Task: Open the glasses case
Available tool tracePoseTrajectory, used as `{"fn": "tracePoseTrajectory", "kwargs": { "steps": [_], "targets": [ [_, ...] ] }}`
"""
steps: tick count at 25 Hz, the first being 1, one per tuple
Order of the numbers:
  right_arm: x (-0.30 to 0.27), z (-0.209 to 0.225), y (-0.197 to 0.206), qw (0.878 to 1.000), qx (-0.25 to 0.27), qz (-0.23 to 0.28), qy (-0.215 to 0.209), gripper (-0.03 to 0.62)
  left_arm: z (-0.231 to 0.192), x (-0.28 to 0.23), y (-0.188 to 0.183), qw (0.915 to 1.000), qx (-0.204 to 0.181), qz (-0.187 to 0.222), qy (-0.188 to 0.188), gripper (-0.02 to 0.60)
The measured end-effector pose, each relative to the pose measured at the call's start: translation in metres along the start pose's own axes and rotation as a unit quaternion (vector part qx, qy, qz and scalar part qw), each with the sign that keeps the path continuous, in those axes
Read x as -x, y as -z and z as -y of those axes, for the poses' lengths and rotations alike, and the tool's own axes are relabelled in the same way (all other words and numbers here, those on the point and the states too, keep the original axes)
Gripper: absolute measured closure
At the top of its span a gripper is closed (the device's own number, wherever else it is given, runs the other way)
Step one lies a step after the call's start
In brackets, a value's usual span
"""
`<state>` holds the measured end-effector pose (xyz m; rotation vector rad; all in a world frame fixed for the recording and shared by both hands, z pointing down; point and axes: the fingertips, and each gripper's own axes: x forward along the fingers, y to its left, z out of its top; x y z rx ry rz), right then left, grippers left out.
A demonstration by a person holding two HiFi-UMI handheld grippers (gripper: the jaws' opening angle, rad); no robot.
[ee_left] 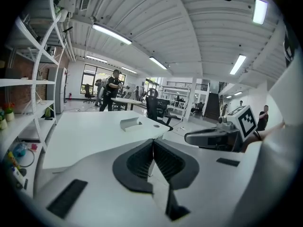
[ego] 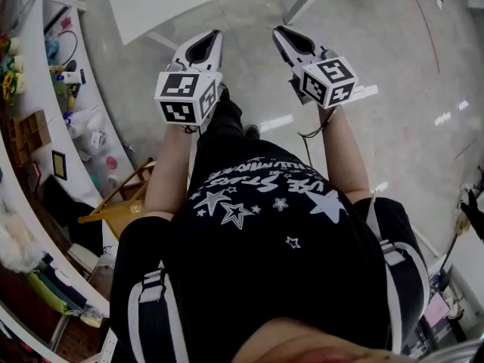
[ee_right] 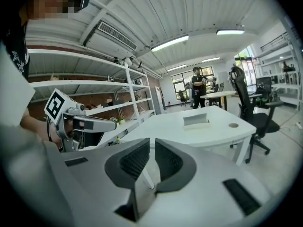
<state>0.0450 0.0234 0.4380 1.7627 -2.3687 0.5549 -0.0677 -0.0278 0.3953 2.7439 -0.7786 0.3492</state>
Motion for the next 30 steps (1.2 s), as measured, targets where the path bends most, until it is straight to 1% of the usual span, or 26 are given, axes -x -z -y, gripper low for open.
{"fn": "tracePoseTrajectory", "kwargs": {
  "steps": [5,11,16,22,26,30],
  "targets": [
    [0.045,-0.023,0.006,1.0,0.013,0.012,0.003,0.562,0.04,0.035,-0.001,0.9996,-0.011,0.025,0.004,0.568],
    [0.086,-0.045,-0.003,0.999,0.038,0.037,0.011,0.585,0.063,0.064,-0.009,0.9987,-0.017,0.048,0.004,0.568],
    [0.109,-0.053,-0.008,0.997,0.047,0.051,0.017,0.585,0.087,0.082,-0.017,0.9975,-0.025,0.065,0.014,0.569],
    [0.128,-0.061,-0.013,0.996,0.053,0.064,0.017,0.585,0.094,0.101,-0.028,0.9962,-0.029,0.081,0.01,0.568],
    [0.132,-0.063,-0.013,0.996,0.049,0.069,0.02,0.585,0.101,0.104,-0.029,0.9957,-0.038,0.083,0.013,0.569],
    [0.135,-0.07,-0.016,0.996,0.055,0.073,0.019,0.585,0.109,0.106,-0.029,0.9952,-0.039,0.089,0.017,0.568]
  ]
}}
